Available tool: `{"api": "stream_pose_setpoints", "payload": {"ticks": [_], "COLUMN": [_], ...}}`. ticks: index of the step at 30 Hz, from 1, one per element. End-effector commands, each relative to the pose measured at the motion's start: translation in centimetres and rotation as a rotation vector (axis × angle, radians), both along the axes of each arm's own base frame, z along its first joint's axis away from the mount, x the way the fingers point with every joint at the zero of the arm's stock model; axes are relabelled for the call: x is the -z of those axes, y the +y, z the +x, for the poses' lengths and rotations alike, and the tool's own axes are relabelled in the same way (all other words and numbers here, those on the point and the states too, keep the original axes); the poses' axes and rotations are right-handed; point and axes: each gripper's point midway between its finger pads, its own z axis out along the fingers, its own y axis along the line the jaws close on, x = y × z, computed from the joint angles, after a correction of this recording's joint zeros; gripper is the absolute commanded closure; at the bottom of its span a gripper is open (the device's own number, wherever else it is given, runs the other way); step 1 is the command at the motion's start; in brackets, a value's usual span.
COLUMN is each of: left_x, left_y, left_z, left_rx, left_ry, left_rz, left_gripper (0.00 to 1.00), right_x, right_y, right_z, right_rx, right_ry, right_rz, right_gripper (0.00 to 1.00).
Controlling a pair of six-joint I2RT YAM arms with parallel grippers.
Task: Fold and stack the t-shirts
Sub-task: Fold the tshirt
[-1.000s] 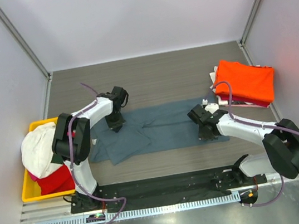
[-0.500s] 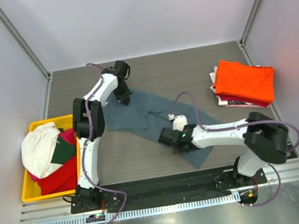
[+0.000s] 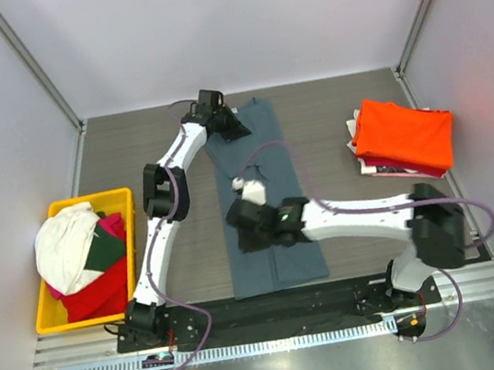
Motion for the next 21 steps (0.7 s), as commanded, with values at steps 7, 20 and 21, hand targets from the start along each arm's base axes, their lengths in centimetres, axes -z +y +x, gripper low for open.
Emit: {"api": "stream_pose_setpoints", "payload": {"ticks": [7,20,21], "left_x": [-9.3,-17.9,-14.8], "left_y": [-2.7,6.2,7.3], "left_z": [-0.7,-19.1,-21.7], "left_rx": [0.141,0.141,0.143], "left_ry": [-0.164,-0.143,-0.063], "left_rz": [-0.182,0.111,0.142], "left_gripper": [0.81,0.35,0.35], "right_x": [-5.6,1.5,1.9], "right_y": [-12.8,-17.9,-18.3], "right_z": [7.8,1.9,1.5], "right_rx": [0.199,0.27,0.277], "right_ry": [-0.13,0.108,0.12], "right_rz": [0.097,0.006,-0.014], "right_gripper": [0.52,0.51,0.51]}}
